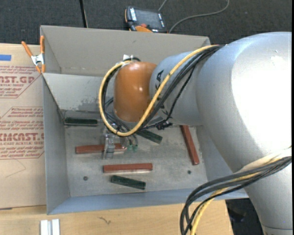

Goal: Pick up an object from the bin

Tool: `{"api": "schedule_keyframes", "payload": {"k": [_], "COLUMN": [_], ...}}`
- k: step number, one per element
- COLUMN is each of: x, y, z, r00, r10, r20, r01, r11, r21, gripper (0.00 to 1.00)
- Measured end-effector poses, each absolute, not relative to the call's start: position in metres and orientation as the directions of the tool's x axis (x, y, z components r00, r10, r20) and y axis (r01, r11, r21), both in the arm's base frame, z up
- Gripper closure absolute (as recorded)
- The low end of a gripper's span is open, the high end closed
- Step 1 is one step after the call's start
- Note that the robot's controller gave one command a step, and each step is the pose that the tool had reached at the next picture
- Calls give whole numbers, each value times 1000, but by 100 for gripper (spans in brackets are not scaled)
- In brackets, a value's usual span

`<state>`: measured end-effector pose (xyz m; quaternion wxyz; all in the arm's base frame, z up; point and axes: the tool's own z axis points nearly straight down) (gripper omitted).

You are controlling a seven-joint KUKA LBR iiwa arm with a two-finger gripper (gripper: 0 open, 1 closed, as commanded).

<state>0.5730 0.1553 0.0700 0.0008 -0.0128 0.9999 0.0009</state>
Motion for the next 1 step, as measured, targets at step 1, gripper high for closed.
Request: {"api": "schedule_keyframes", "payload": {"k": [1], "x": [559], "y": [166], "z": [239], "r00": [-999], "r10": [-36], "r20": [-10], "r01": [-36], "r11": [999], "r21": [3], "gripper": [100]}}
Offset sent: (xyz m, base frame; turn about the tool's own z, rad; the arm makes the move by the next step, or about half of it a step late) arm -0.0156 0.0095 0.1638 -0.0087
